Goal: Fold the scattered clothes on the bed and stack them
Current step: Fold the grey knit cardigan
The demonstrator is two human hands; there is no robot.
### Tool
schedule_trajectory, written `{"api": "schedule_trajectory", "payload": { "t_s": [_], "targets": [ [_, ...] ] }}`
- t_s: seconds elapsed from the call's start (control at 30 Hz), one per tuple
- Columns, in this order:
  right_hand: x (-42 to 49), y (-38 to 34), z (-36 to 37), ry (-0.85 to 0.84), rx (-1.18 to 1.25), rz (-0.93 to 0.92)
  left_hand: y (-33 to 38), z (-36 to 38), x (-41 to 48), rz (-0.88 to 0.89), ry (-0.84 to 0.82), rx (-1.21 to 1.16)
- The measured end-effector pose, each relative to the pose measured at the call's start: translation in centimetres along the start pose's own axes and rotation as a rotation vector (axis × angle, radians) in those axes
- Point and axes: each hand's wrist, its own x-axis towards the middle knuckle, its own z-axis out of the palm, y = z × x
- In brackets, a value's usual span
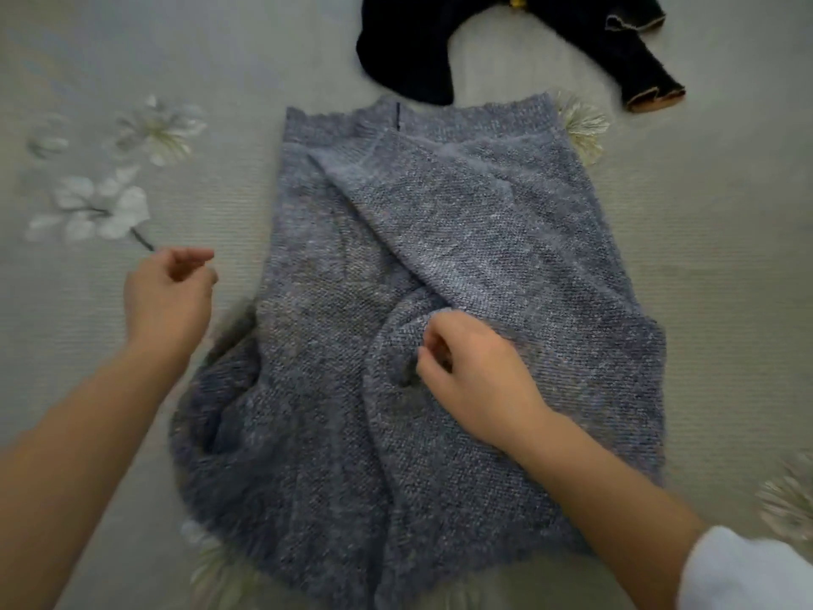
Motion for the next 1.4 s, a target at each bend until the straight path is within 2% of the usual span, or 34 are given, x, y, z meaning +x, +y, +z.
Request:
{"api": "schedule_trajectory", "payload": {
  "t_s": [0.1, 0.17, 0.23, 0.3, 0.4, 0.47, 0.5, 0.57, 0.63, 0.67, 0.73, 0.8, 0.87, 0.93, 1.03, 1.13, 1.2, 1.27, 1.33, 1.4],
  "targets": [
    [1.5, -3.8, 3.0, 0.048, -0.08, -0.139, -4.4, -3.8, -0.2, -0.219, 0.01, 0.066],
    [2.2, -5.7, 5.3, -0.049, -0.102, -0.149, -6.5, -5.0, -0.9, -0.359, -0.109, 0.036],
    [2.9, -6.9, 7.3, -0.208, -0.097, -0.042, -7.1, -4.9, -2.0, -0.448, -0.248, -0.075],
    [3.4, -7.0, 8.8, -0.296, -0.081, 0.081, -7.3, -4.3, -2.5, -0.411, -0.289, -0.115],
    [3.8, -6.3, 10.1, -0.34, -0.287, 0.069, -6.8, -3.4, -2.7, -0.376, -0.404, -0.149],
    [4.0, -6.0, 10.3, -0.334, -0.305, 0.075, -6.1, -3.2, -2.9, -0.429, -0.565, -0.128],
    [4.1, -5.9, 10.2, -0.313, -0.272, 0.103, -5.4, -3.3, -3.1, -0.42, -0.586, -0.138],
    [4.2, -5.7, 10.0, -0.246, -0.197, 0.189, -4.3, -4.1, -3.0, -0.349, -0.435, -0.35],
    [4.4, -5.4, 9.7, -0.198, -0.177, 0.24, -4.2, -6.9, -2.3, -0.281, -0.184, -0.747],
    [4.5, -5.4, 9.6, -0.2, -0.191, 0.246, -4.9, -9.0, -1.8, -0.264, -0.069, -0.941],
    [4.6, -5.6, 9.8, -0.229, -0.244, 0.234, -8.5, -13.4, -1.0, -0.231, 0.061, -1.148],
    [4.7, -6.1, 10.1, -0.268, -0.305, 0.213, -11.9, -15.9, -1.4, -0.299, 0.117, -1.125],
    [4.3, -6.7, 10.7, -0.302, -0.364, 0.201, -14.1, -16.2, -2.9, -0.487, 0.215, -1.021],
    [3.6, -7.6, 11.3, -0.287, -0.41, 0.16, -15.1, -15.7, -4.5, -0.679, 0.201, -0.97],
    [1.9, -8.8, 12.8, -0.285, -0.428, -0.049, -16.1, -15.7, -5.5, -0.747, 0.124, -0.983],
    [-0.2, -9.7, 15.0, -0.548, -0.485, -0.219, -17.1, -16.2, -5.0, -0.764, 0.072, -0.904],
    [-0.7, -9.7, 15.9, -0.646, -0.547, -0.251, -16.9, -16.4, -4.2, -0.747, 0.131, -0.841],
    [-0.4, -9.7, 15.6, -0.602, -0.457, -0.226, -16.3, -16.8, -3.3, -0.651, 0.314, -0.802],
    [0.2, -9.6, 14.1, -0.45, -0.286, -0.21, -14.3, -16.4, -2.8, -0.513, 0.451, -0.775],
    [0.3, -9.3, 11.8, -0.23, -0.091, -0.185, -10.7, -15.2, -2.9, -0.324, 0.475, -0.665]
  ]
}}
